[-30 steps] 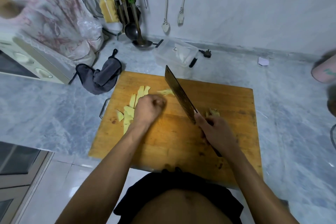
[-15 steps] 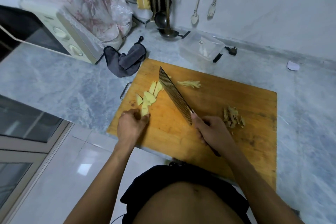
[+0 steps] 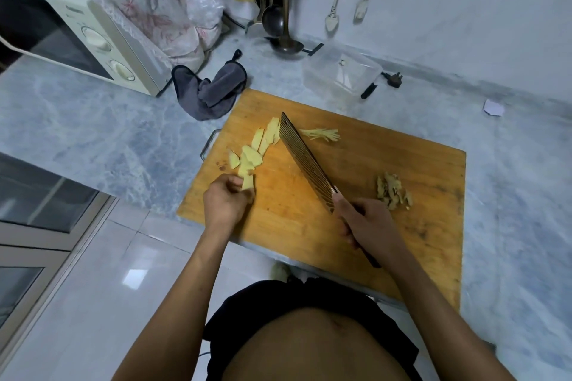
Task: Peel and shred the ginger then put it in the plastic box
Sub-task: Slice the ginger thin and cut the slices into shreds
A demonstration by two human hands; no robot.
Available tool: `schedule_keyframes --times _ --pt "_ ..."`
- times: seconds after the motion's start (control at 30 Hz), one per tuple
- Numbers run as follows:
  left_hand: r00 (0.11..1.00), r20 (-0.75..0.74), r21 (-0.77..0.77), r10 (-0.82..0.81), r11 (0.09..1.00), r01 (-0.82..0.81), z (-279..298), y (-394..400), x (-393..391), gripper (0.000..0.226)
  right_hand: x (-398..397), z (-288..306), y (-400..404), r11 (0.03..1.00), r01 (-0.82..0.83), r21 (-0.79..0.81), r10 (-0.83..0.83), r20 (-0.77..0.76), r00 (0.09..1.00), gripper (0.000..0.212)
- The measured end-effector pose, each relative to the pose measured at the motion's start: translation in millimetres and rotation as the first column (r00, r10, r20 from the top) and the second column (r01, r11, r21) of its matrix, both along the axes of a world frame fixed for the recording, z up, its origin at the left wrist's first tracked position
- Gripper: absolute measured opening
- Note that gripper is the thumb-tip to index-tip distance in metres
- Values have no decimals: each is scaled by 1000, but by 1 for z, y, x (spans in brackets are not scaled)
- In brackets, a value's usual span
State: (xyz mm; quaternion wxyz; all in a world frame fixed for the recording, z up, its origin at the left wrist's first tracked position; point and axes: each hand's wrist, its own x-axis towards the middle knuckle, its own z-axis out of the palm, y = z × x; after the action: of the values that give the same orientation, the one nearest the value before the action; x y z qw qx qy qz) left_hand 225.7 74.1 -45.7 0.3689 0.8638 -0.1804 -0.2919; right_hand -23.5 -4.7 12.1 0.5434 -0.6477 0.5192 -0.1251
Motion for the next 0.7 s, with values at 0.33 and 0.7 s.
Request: schedule_keyframes --times 0.33,0.7 --pt "989 35 31 -147 989 146 -8 -25 -41 19 -11 -1 6 998 53 -27 -54 -20 998 59" --pt "821 448 204 -353 935 290 2 -56 34 38 -11 2 11 997 68 -32 -69 -24 997 61"
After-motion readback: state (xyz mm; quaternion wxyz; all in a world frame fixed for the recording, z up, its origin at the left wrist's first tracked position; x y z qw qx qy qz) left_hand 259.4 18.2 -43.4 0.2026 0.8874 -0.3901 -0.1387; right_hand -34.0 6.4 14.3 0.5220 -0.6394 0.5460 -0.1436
